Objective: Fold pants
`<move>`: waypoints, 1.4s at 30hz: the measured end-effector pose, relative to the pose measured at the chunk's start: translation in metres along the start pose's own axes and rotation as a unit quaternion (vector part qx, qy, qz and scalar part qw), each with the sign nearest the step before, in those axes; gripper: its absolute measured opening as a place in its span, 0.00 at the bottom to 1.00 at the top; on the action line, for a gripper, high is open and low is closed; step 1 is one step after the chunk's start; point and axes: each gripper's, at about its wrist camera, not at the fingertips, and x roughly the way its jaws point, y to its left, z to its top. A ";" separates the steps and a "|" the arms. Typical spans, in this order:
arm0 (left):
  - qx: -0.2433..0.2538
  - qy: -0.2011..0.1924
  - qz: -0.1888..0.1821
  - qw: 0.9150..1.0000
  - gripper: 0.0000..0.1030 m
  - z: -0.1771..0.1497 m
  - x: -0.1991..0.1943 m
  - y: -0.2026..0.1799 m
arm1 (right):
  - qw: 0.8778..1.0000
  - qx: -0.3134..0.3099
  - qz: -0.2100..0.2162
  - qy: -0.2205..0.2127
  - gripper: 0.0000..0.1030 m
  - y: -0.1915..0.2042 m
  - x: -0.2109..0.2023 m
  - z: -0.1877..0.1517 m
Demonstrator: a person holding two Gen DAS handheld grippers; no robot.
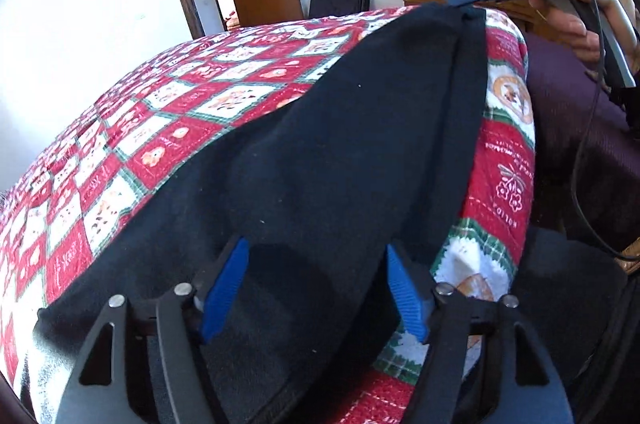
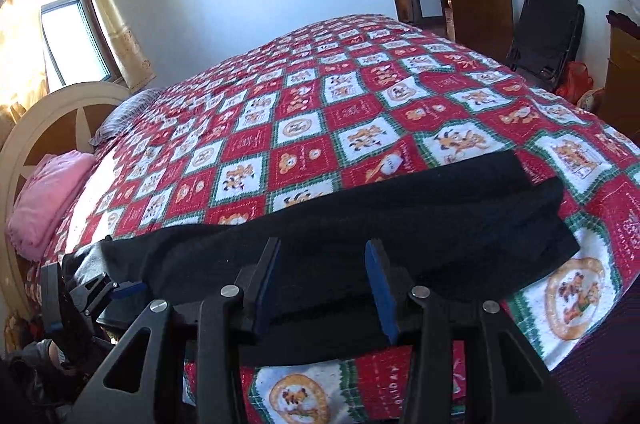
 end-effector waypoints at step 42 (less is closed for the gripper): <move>-0.075 -0.065 -0.047 0.994 0.05 0.023 -0.024 0.043 | 0.987 0.148 0.020 -0.051 0.05 -0.084 -0.006 0.106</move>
